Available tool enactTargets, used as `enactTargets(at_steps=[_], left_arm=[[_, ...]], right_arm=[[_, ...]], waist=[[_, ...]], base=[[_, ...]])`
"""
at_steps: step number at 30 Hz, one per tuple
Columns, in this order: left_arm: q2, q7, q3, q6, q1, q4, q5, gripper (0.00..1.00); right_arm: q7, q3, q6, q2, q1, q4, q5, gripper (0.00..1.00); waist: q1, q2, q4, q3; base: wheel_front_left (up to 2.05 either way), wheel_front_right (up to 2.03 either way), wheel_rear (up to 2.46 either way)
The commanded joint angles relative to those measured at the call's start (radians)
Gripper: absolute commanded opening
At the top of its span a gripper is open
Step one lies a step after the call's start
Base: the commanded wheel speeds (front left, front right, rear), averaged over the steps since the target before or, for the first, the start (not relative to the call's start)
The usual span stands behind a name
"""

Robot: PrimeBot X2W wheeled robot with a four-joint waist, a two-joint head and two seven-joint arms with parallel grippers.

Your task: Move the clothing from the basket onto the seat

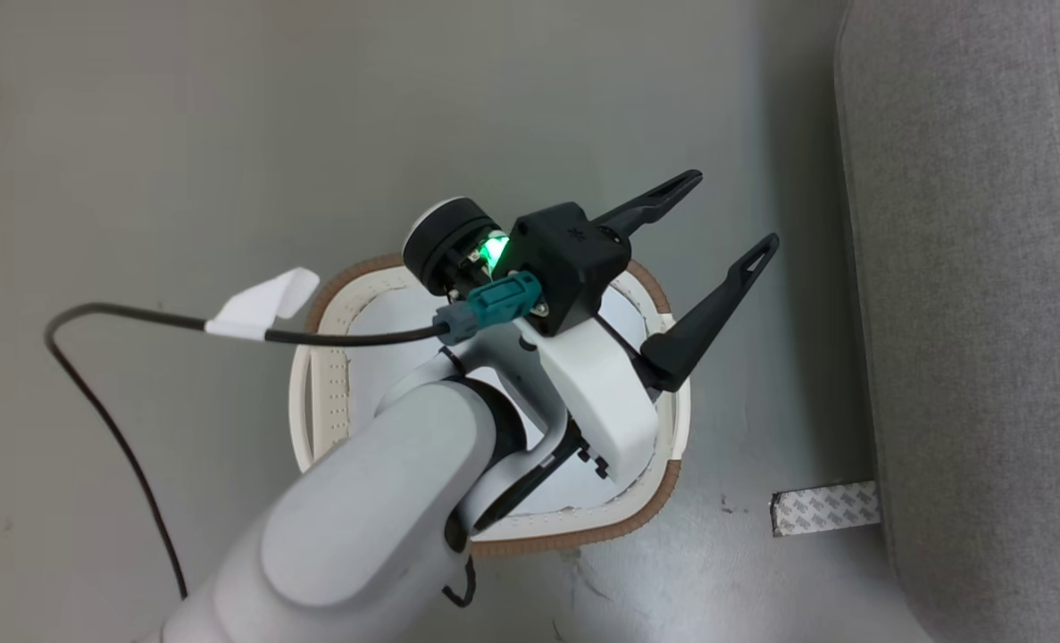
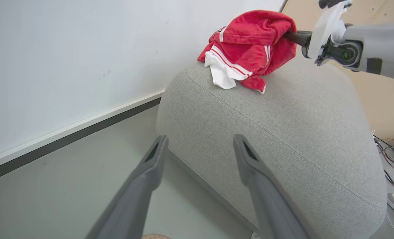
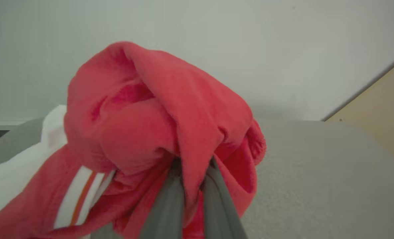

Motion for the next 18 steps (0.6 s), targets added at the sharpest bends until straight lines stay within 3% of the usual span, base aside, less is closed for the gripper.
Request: enactTargets(at_steps=[1, 3, 4, 5, 11, 18], left_arm=[[0.002, -0.011, 0.005, 0.004, 0.010, 0.008, -0.012, 1.00], [0.003, -0.016, 0.008, 0.008, 0.018, 0.010, -0.016, 1.00], [0.005, -0.019, 0.010, 0.010, 0.022, 0.013, -0.019, 1.00], [0.010, -0.021, 0.014, 0.012, 0.028, 0.015, -0.021, 1.00], [0.053, -0.031, 0.040, 0.027, 0.065, 0.024, -0.039, 1.00], [0.107, -0.088, 0.098, 0.077, 0.165, 0.048, -0.063, 1.00]], right_arm=[[-0.016, -0.035, -0.003, 0.018, 0.036, 0.068, -0.020, 0.00], [-0.030, -0.060, -0.003, 0.037, 0.056, 0.136, -0.043, 0.03], [-0.029, -0.062, -0.003, 0.058, 0.066, 0.157, -0.051, 0.65], [-0.026, -0.056, -0.003, 0.079, 0.077, 0.174, -0.063, 1.00], [-0.062, -0.037, -0.003, 0.150, 0.129, 0.198, -0.103, 1.00], [-0.128, 0.026, -0.003, 0.183, 0.254, 0.078, -0.106, 1.00]], waist=[[-0.0002, 0.0000, -0.002, -0.012], [-0.0002, 0.0000, -0.004, -0.022], [-0.0002, 0.0000, -0.006, -0.028], [-0.0002, 0.0000, -0.009, -0.036], [-0.0002, 0.0000, -0.052, -0.089], [-0.0002, 0.0000, -0.087, -0.209]], base=[[0.00, 0.00, 0.00], [0.00, 0.00, 0.00], [0.00, 0.00, 0.00], [0.00, 0.00, 0.00], [0.00, 0.00, 0.00], [0.00, 0.00, 0.00]])
